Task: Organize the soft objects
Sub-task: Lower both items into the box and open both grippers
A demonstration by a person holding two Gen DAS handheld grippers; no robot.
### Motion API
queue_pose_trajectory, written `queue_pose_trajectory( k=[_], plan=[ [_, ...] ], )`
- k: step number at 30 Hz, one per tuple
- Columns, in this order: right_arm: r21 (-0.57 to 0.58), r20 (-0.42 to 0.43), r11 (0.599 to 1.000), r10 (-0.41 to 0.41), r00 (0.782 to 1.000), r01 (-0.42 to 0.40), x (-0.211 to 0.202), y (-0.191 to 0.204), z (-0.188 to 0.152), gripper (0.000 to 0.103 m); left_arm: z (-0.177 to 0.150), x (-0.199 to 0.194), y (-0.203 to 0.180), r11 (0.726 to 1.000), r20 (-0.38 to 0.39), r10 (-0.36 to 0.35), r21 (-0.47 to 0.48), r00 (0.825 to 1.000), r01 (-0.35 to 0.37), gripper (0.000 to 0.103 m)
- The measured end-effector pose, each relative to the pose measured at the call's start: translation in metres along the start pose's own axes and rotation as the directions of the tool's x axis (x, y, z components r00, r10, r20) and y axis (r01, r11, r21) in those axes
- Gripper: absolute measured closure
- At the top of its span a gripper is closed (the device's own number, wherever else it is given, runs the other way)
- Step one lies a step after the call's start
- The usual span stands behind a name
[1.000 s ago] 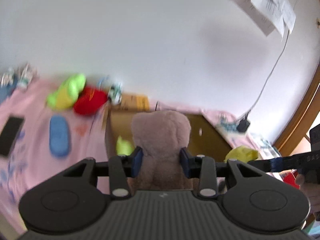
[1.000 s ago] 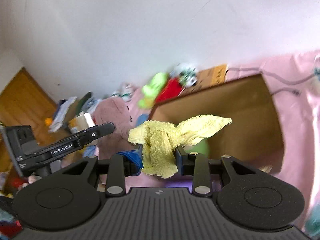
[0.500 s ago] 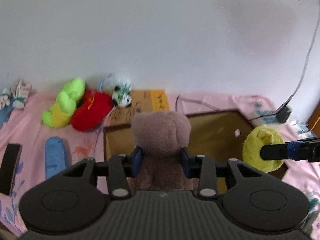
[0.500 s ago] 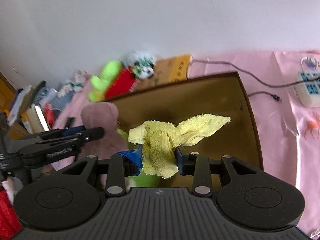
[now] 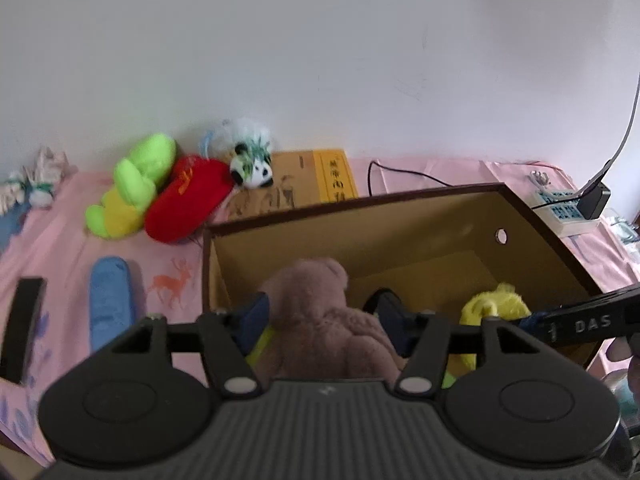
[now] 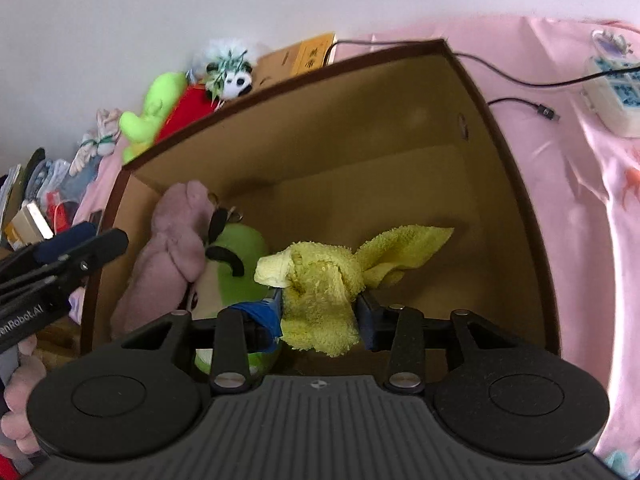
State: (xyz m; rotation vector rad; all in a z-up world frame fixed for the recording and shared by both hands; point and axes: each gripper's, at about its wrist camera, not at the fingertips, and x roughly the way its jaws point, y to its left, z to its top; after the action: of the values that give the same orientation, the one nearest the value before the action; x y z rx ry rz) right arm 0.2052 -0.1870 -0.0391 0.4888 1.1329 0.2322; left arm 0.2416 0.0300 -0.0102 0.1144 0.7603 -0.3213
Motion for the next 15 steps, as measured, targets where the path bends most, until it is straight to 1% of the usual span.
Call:
queue_pose_trajectory(
  k=[1, 2, 3, 4, 5, 6, 7, 8, 9, 10, 11, 12, 13, 14, 15],
  plan=[
    [0.029, -0.015, 0.999, 0.039, 0.999, -0.039, -0.001, -0.003, 0.0, 0.078, 0.001, -0.002, -0.001, 1.0, 0.004, 0.01, 0.009, 1.0, -0.01, 0.04],
    [0.041, -0.017, 0.999, 0.034, 0.999, -0.033, -0.001, -0.003, 0.0, 0.078, 0.002, -0.004, -0.002, 1.0, 0.003, 0.016, 0.012, 1.0, -0.016, 0.039],
    [0.009, -0.005, 1.0, -0.026, 1.0, 0.026, -0.002, 0.002, -0.002, 0.078, 0.002, -0.006, -0.002, 1.0, 0.003, 0.022, 0.012, 1.0, -0.022, 0.039],
    [-0.031, 0.023, 0.997, -0.066, 0.998, 0.067, -0.004, 0.008, -0.005, 0.078, 0.003, -0.008, -0.001, 1.0, 0.004, 0.027, 0.011, 1.0, -0.027, 0.039],
    [-0.036, 0.043, 0.998, -0.048, 0.998, 0.05, -0.009, 0.008, -0.007, 0.078, 0.003, -0.011, -0.001, 0.999, 0.007, 0.033, 0.008, 0.999, -0.033, 0.039],
    [-0.007, 0.031, 1.0, -0.005, 1.0, 0.005, -0.01, 0.005, -0.008, 0.078, 0.002, -0.014, -0.001, 0.999, 0.01, 0.039, 0.004, 0.999, -0.039, 0.039],
    [0.017, 0.019, 1.0, 0.002, 1.0, -0.003, -0.011, 0.005, -0.009, 0.078, 0.002, -0.017, -0.002, 0.999, 0.01, 0.047, 0.0, 0.999, -0.047, 0.039],
    [-0.004, 0.039, 0.999, -0.034, 0.999, 0.034, -0.014, 0.009, -0.011, 0.078, 0.002, -0.02, -0.002, 0.999, 0.009, 0.054, -0.005, 0.998, -0.054, 0.039],
    [-0.041, 0.074, 0.998, -0.047, 0.996, 0.05, -0.018, 0.014, -0.014, 0.078, 0.002, -0.023, -0.003, 0.998, 0.008, 0.061, -0.01, 0.998, -0.061, 0.039],
    [-0.059, 0.08, 0.998, -0.019, 0.997, 0.023, -0.022, 0.017, -0.016, 0.079, 0.002, -0.026, -0.004, 0.997, 0.004, 0.075, -0.012, 0.997, -0.075, 0.039],
    [-0.058, 0.07, 0.998, -0.015, 0.997, 0.019, -0.024, 0.019, -0.017, 0.08, 0.002, -0.029, -0.005, 0.996, 0.003, 0.087, -0.013, 0.996, -0.087, 0.039],
    [-0.076, 0.077, 0.995, -0.054, 0.996, 0.06, -0.025, 0.023, -0.018, 0.078, 0.002, -0.033, -0.007, 0.995, 0.004, 0.096, -0.012, 0.995, -0.096, 0.039],
    [-0.107, 0.11, 0.99, -0.075, 0.991, 0.087, -0.03, 0.029, -0.022, 0.078, 0.002, -0.035, -0.009, 0.994, 0.001, 0.108, -0.008, 0.994, -0.108, 0.038],
    [-0.108, 0.122, 0.992, -0.045, 0.991, 0.058, -0.034, 0.03, -0.023, 0.078, 0.002, -0.038, -0.011, 0.993, 0.002, 0.12, -0.003, 0.993, -0.12, 0.038],
    [-0.083, 0.113, 0.997, 0.013, 0.994, -0.003, -0.037, 0.029, -0.022, 0.08, 0.002, -0.043, -0.013, 0.992, 0.009, 0.128, 0.002, 0.992, -0.128, 0.037]
  ],
)
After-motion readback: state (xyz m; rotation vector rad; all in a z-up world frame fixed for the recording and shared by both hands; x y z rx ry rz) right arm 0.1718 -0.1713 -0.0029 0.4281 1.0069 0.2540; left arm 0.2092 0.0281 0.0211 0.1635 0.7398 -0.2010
